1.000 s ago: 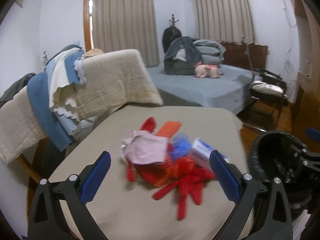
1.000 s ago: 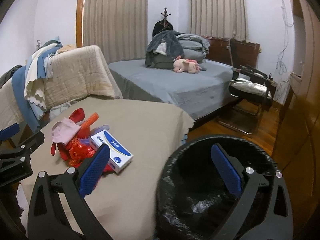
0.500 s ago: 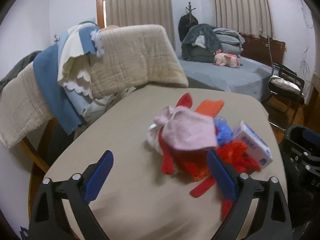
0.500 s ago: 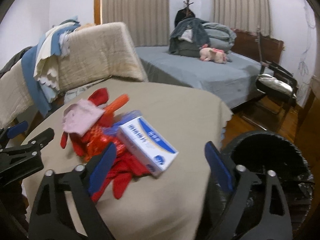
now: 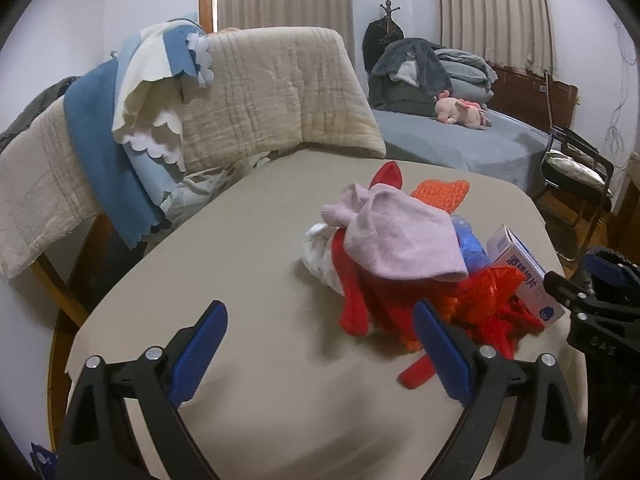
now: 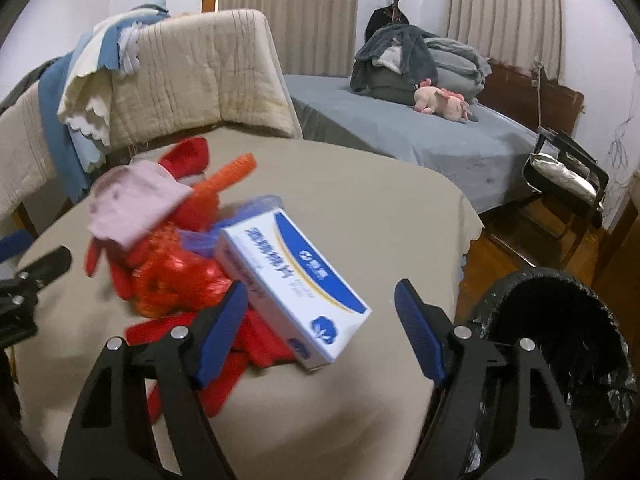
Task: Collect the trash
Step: 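Grasp the white-and-blue alcohol pads box with the right gripper, then carry the box to the bin with the right gripper while the left gripper grasps the red plastic bag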
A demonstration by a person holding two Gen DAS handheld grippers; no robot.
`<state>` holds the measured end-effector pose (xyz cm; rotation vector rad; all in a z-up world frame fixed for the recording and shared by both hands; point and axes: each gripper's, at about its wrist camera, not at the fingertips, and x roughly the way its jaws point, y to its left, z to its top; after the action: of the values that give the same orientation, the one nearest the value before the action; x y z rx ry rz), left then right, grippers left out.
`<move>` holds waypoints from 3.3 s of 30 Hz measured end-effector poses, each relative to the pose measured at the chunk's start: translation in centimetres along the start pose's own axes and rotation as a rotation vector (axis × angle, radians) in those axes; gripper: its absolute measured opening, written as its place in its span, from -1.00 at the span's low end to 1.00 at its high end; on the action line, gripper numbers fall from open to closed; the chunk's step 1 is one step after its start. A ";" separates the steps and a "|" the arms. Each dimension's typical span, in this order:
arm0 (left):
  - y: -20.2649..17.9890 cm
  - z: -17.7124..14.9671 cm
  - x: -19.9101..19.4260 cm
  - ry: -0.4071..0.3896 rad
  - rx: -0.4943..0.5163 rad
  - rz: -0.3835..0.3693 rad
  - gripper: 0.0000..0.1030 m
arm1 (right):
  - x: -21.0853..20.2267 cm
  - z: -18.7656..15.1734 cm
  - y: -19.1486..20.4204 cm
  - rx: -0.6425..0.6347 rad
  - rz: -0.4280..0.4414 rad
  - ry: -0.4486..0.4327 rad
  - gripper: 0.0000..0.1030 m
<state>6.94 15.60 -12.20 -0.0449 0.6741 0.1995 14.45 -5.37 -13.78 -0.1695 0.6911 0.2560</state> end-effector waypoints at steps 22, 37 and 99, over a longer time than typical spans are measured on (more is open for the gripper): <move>-2.0 0.8 2.9 0.012 0.033 0.013 0.79 | 4.5 -0.7 -1.3 0.047 0.236 0.140 0.45; -2.2 0.8 2.3 0.002 0.030 0.006 0.79 | 5.0 0.0 -1.2 0.071 0.244 0.150 0.58; -10.4 0.9 1.6 -0.052 0.119 -0.234 -0.78 | -4.7 -0.9 -7.5 0.199 0.082 -0.002 0.15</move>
<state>10.75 5.74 -12.77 -0.0038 0.6225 -0.0644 12.58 -13.54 -10.92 0.0494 0.7176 0.2638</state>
